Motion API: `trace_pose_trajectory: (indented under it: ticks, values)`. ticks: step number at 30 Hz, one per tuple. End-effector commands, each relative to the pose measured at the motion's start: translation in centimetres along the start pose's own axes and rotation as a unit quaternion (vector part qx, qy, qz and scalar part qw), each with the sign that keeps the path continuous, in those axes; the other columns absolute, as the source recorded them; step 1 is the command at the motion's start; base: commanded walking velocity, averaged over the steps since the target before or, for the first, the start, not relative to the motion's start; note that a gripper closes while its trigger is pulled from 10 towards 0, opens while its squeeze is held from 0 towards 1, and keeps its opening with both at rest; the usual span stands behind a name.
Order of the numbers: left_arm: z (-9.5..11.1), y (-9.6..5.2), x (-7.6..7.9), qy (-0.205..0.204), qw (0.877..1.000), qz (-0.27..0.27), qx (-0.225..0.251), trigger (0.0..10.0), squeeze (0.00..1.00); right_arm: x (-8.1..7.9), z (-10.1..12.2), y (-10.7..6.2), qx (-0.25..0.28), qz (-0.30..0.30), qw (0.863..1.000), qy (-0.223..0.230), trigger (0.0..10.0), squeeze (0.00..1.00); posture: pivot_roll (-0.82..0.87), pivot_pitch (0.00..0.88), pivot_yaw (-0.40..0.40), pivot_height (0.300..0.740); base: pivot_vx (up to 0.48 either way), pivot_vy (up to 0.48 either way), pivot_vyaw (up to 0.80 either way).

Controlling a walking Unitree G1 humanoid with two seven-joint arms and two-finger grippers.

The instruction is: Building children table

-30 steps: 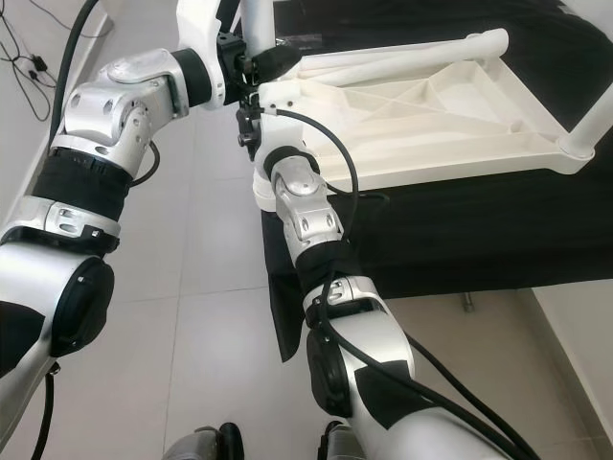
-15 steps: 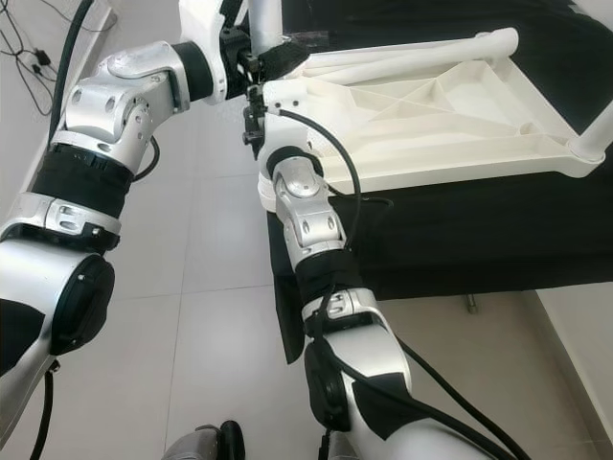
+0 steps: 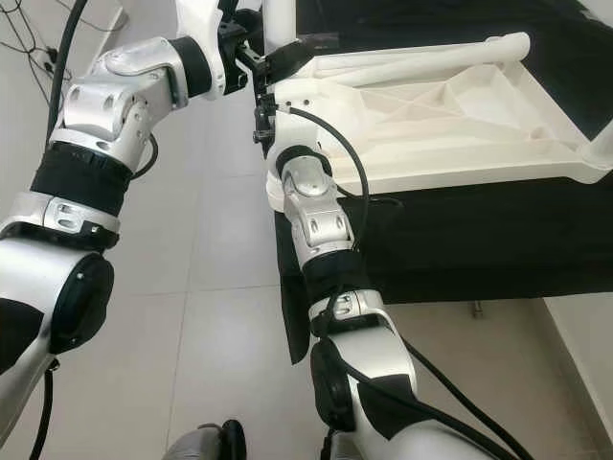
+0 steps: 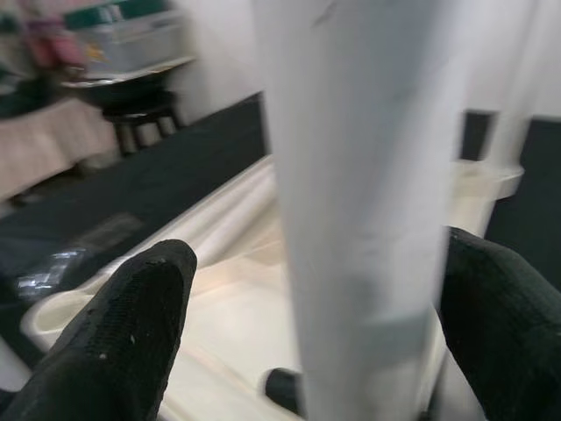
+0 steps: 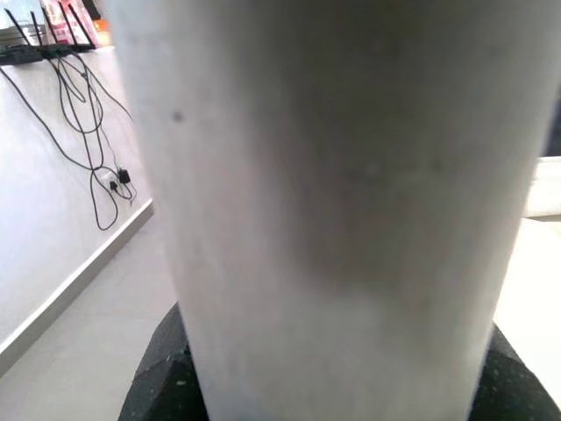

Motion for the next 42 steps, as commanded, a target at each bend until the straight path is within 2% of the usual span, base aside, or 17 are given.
trace_pose_trajectory:
  ticks: [1,7,14,15,23,24,25,26,28,29,33,35,37,38,39,40,42]
  values:
    - [1.6,0.3,1.3,-0.010,0.999,-0.040,0.023,10.0,0.00,-1.2,-4.1,-0.7,-0.077,0.015,0.995,0.063,0.0,0.00,0.04,0.200,0.041,0.740,0.000,0.000,0.00]
    - [4.6,0.3,2.2,-0.012,0.994,-0.092,0.050,10.0,0.00,-2.4,-4.8,-1.2,-0.085,0.035,0.993,0.069,0.0,0.00,0.04,0.195,0.047,0.740,0.000,0.000,0.00]
    - [4.3,0.4,1.4,0.018,0.997,-0.068,0.030,10.0,0.00,-2.6,-5.0,-1.4,-0.088,0.040,0.993,0.072,0.0,0.00,0.04,0.191,0.052,0.740,0.000,0.000,0.00]
    - [4.0,0.4,1.1,0.021,0.998,-0.060,0.022,0.0,0.00,-2.6,-4.9,-1.4,-0.088,0.041,0.993,0.073,0.0,0.00,0.04,0.190,0.054,0.740,0.000,0.000,0.00]
    - [2.3,0.5,0.7,0.010,0.999,-0.047,-0.011,0.0,0.00,-2.3,-4.6,-1.4,-0.084,0.041,0.993,0.070,0.0,0.00,0.04,0.184,0.054,0.740,0.000,0.000,0.00]
    - [2.1,0.5,0.7,0.007,0.999,-0.048,-0.013,0.0,0.00,-2.3,-4.5,-1.4,-0.082,0.042,0.993,0.067,4.0,0.00,0.03,0.182,0.055,0.740,0.000,0.000,0.00]
    - [2.0,0.5,0.8,0.004,0.999,-0.048,-0.014,0.0,0.00,-2.2,-4.4,-1.4,-0.080,0.043,0.994,0.064,4.0,0.00,0.03,0.182,0.055,0.740,0.000,0.000,0.00]
    - [1.9,0.6,0.8,0.001,0.999,-0.050,-0.014,0.0,0.00,-2.2,-4.2,-1.3,-0.075,0.050,0.995,0.051,10.0,0.00,0.04,0.180,0.055,0.740,0.000,0.000,0.00]
    - [1.9,0.6,0.9,-0.001,0.999,-0.051,-0.015,0.0,0.00,-2.2,-4.1,-1.3,-0.071,0.056,0.995,0.042,10.0,0.00,0.04,0.180,0.055,0.740,0.000,0.000,0.00]
    - [1.8,0.6,0.9,-0.002,0.999,-0.051,-0.015,0.0,0.00,-2.4,-3.5,-1.2,-0.056,0.080,0.994,0.038,10.0,1.00,0.04,0.178,0.054,0.740,0.000,0.000,0.00]
    - [1.7,0.6,1.0,-0.003,0.998,-0.053,-0.016,0.0,0.00,-2.6,-1.8,-0.9,-0.016,0.153,0.987,0.045,10.0,1.00,0.04,0.178,0.053,0.740,0.000,0.000,0.00]
    - [1.6,0.6,1.0,-0.003,0.998,-0.053,-0.016,0.0,0.00,-2.6,-1.5,-0.9,-0.010,0.164,0.985,0.047,10.0,1.00,0.04,0.178,0.053,0.740,0.000,0.000,0.00]
    - [1.5,0.5,1.0,-0.004,0.998,-0.053,-0.018,0.0,0.00,-1.8,-0.3,-0.5,0.015,0.231,0.973,0.002,10.0,1.00,0.04,0.178,0.050,0.740,0.000,0.000,0.00]
    - [1.5,0.5,1.0,-0.004,0.998,-0.053,-0.018,0.0,0.00,-1.8,-0.3,-0.5,0.015,0.231,0.973,0.002,10.0,1.00,0.04,0.178,0.050,0.740,0.000,0.000,0.00]
    - [1.4,0.4,1.1,-0.005,0.998,-0.054,-0.018,0.0,0.00,-1.4,0.0,-0.5,0.016,0.262,0.965,-0.014,10.0,0.76,0.04,0.179,0.048,0.740,0.000,0.000,0.00]
    - [1.4,0.3,1.1,-0.005,0.998,-0.055,-0.019,0.0,0.00,-1.1,0.2,-0.5,0.015,0.288,0.957,-0.027,10.0,0.00,0.04,0.180,0.047,0.740,0.000,0.000,0.00]
    - [1.3,0.3,1.1,-0.006,0.998,-0.055,-0.019,0.0,0.00,-1.0,0.3,-0.5,0.013,0.299,0.953,-0.031,10.0,0.00,0.04,0.181,0.048,0.740,0.000,0.000,0.00]
Point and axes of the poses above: a point about 5 cm out from each wrist's last joint towards the gripper, its own y axis pointing out of the wrist towards the gripper, its own z axis along the axis of the wrist's last joint, x = y × z, the point moved 5 cm from there along y, pointing out of the wrist towards the gripper, and after that the axes turned 4 degrees about -y, right-handed, at the moved point
